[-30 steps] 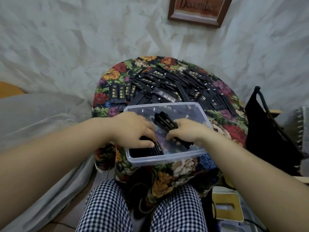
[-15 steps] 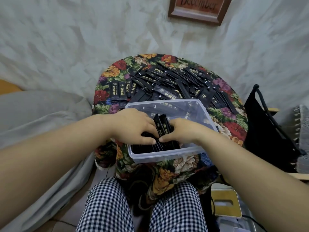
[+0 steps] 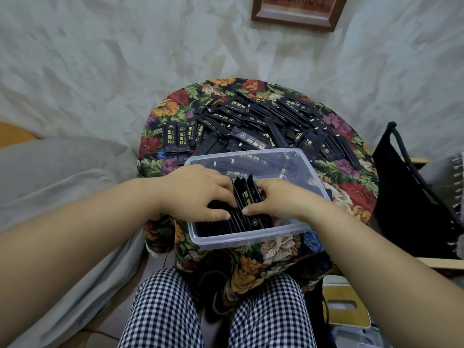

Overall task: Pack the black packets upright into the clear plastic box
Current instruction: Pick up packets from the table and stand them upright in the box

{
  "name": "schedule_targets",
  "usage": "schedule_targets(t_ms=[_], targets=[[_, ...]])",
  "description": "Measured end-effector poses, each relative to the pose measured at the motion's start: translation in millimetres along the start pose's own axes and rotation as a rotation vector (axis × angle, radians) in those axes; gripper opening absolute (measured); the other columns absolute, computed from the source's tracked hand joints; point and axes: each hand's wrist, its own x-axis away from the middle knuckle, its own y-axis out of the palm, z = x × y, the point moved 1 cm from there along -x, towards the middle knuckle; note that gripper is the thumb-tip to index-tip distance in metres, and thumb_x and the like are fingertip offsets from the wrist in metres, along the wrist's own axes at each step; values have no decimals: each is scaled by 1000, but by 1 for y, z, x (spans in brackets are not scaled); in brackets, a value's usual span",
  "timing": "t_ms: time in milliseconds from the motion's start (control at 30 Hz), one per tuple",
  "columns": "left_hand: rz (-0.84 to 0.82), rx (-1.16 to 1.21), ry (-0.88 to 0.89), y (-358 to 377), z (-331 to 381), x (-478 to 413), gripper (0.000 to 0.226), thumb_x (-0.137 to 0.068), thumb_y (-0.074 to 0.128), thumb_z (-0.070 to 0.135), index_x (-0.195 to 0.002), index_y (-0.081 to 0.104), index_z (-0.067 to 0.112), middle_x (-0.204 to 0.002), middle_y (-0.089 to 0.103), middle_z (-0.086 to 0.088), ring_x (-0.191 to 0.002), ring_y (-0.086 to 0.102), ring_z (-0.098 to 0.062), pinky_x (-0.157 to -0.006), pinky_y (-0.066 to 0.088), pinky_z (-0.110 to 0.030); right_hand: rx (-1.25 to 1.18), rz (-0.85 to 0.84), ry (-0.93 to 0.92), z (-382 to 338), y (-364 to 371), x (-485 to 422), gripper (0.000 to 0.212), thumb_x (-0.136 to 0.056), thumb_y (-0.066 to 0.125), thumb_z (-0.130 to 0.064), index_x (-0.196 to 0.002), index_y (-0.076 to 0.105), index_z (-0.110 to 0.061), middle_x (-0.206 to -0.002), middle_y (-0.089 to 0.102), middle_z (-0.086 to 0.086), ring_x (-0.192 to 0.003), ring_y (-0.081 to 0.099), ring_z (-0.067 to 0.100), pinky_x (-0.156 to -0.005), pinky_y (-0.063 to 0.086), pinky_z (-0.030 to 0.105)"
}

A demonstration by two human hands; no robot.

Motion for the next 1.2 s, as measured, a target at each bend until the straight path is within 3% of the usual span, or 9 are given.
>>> schedule_targets(t_ms=[100,200,333,433,600,733,933,1067,1200], targets=[[27,34,-14,0,1,1,76,-73,7,70,-127,53,42,-133,44,16,-118,45,-8,-96,36,-28,45,-18,4,-1,0,0,39,-82,72,-36,-114,57,-21,-101,64,1,-82,66,18,-69,60,35],[26,45,-50,-1,2,2,68,-79,17,69,-131,49,40,-142,36,13,-123,42,-11,-100,35,-30,30,-68,16,1,-2,1,25,-83,71,-36,-100,56,-26,-95,64,0,-75,66,17,-68,59,32],[-116,-18,-81,-3,5,0,57,-93,34,58,-146,23,38,-157,12,13,-141,21,-9,-112,24,-32,-49,-82,53,7,-3,-4,63,-82,73,-30,-136,46,-18,-126,59,6,-92,67,22,-69,59,30],[-180,-36,-66,-4,5,-2,57,-94,32,57,-147,22,39,-157,10,15,-142,19,-9,-113,23,-34,-83,-90,51,10,-2,-5,73,-81,74,-30,-144,38,-18,-132,55,7,-91,67,20,-67,58,28],[-76,22,-57,-5,5,1,56,-94,32,57,-146,25,38,-156,14,15,-138,27,-10,-106,34,-35,-178,-41,38,12,-5,-2,54,-85,70,-27,-134,49,-18,-90,52,-6,-64,58,11,-53,49,21],[-144,-56,-132,-3,7,-2,67,-92,31,61,-150,10,35,-159,0,12,-142,22,-13,-107,33,-33,-105,-25,-10,10,-5,0,35,-82,73,-29,-113,57,-23,-91,61,-3,-64,57,8,-47,44,16],[-150,11,-146,-11,7,-6,60,-92,33,61,-146,26,37,-158,4,16,-140,24,-10,-104,39,-34,101,34,-47,8,-3,0,31,-79,73,-42,-100,51,-36,-93,59,-12,-80,60,11,-60,50,20],[-166,-8,-165,-9,9,-8,67,-92,31,61,-150,10,35,-158,-1,16,-143,18,-10,-104,39,-35,23,-43,-46,9,-6,-1,14,-87,66,-34,-98,59,-28,-88,66,-6,-69,64,10,-52,48,19],[-211,5,-224,-11,8,-15,67,-93,30,61,-150,10,33,-158,2,12,-143,20,-15,-105,37,-35,-120,-88,-17,12,-6,-1,7,-92,61,-19,-98,60,-23,-87,69,-1,-63,64,10,-52,48,21]])
